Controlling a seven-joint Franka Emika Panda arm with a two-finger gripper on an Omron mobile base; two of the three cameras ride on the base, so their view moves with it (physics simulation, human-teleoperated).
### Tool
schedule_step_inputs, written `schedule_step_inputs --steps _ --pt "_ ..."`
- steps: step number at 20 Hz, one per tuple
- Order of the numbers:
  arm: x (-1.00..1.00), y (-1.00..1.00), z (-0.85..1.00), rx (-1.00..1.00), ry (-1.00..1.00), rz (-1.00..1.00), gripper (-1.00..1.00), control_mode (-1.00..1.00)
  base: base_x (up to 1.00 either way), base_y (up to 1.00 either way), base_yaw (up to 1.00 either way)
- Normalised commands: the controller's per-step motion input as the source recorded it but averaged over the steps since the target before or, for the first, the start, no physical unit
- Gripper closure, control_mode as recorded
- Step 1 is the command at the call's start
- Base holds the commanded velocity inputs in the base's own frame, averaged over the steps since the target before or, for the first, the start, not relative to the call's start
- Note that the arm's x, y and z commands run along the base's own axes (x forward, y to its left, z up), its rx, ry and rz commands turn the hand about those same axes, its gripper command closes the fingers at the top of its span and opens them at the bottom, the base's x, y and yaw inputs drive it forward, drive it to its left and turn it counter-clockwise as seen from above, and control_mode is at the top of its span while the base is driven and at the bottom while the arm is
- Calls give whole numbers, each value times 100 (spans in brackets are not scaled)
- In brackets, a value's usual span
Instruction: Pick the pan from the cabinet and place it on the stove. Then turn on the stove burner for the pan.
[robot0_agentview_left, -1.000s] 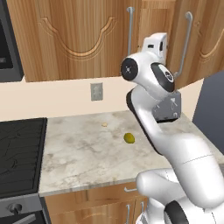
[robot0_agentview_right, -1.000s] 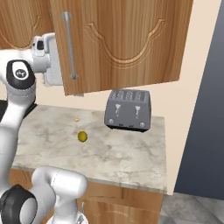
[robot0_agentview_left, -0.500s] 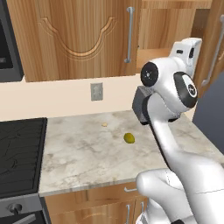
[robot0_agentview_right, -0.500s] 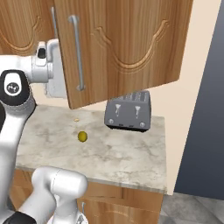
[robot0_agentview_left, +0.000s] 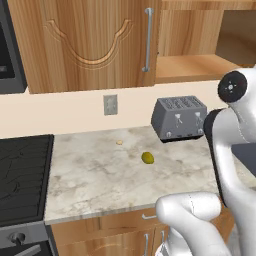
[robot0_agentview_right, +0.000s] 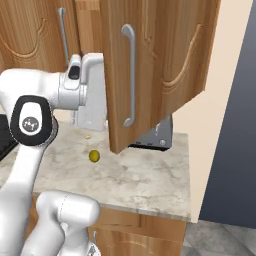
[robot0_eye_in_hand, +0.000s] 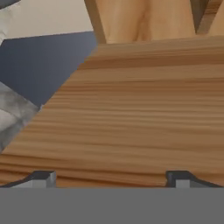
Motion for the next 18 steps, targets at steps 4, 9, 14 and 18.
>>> schedule_step_inputs --steps 4,9,14,18 --pt "-37 -83 3 10 0 -6 -100 -100 0 0 0" --pt "-3 -58 0 6 -1 -2 -100 -100 0 0 0" --pt "-13 -15 0 2 -8 0 -100 -100 0 0 0" --pt "-20 55 0 4 -25 1 -100 -100 0 0 0"
